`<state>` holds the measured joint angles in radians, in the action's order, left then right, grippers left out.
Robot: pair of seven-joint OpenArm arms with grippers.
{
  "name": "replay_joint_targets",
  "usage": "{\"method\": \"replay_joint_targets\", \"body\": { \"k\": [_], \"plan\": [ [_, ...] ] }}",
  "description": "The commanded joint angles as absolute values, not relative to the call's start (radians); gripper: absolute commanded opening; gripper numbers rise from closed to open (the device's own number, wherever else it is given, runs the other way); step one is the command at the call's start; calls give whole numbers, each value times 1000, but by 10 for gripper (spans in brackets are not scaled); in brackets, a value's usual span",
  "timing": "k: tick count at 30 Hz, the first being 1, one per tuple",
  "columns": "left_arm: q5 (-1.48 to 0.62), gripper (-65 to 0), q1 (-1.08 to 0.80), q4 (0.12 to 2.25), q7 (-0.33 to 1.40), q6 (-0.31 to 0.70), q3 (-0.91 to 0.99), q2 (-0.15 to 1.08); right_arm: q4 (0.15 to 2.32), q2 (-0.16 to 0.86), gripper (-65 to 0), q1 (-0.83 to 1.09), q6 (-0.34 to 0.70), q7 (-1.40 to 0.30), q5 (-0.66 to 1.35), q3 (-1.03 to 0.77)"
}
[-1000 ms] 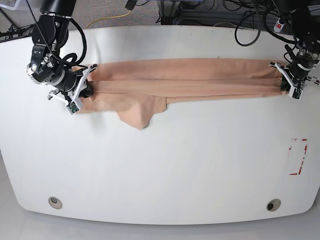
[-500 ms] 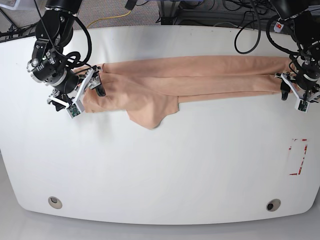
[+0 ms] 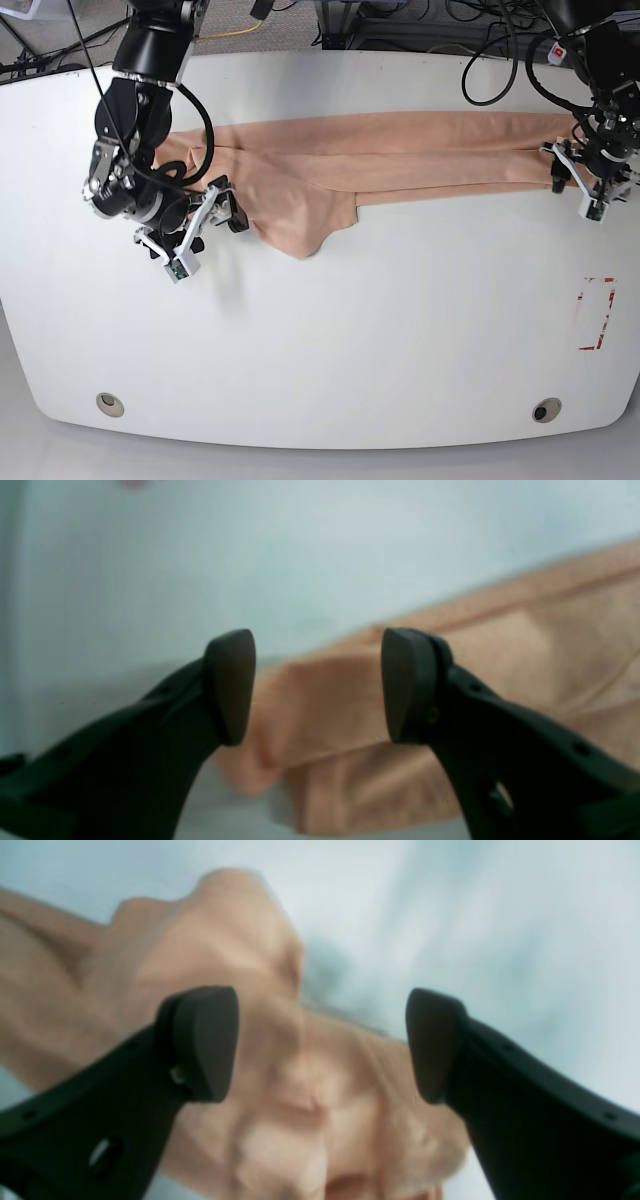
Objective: Fold the T-shirt properly
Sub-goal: 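Lower the folded edge onto the shirt and open the right gripper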
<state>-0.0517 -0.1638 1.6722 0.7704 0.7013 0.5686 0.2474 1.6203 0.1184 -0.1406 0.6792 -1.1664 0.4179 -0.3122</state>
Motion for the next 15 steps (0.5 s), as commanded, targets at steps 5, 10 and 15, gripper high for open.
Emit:
{"method": "replay_joint_targets", "body": {
  "k": [5,10,15],
  "plan": [
    [-15,-278,-199,1653,751,698,619,266,1415,113,-149,-263,680,-1147,438,-314],
    [-15,-278,-209,1647,751,698,668,268,1313,79,-149,-311,680,-1130,437,-312],
    [-16,-278,-209,1649,751,698,671,268,1257,70,-149,-314,677,-1076,437,-222]
  ]
}}
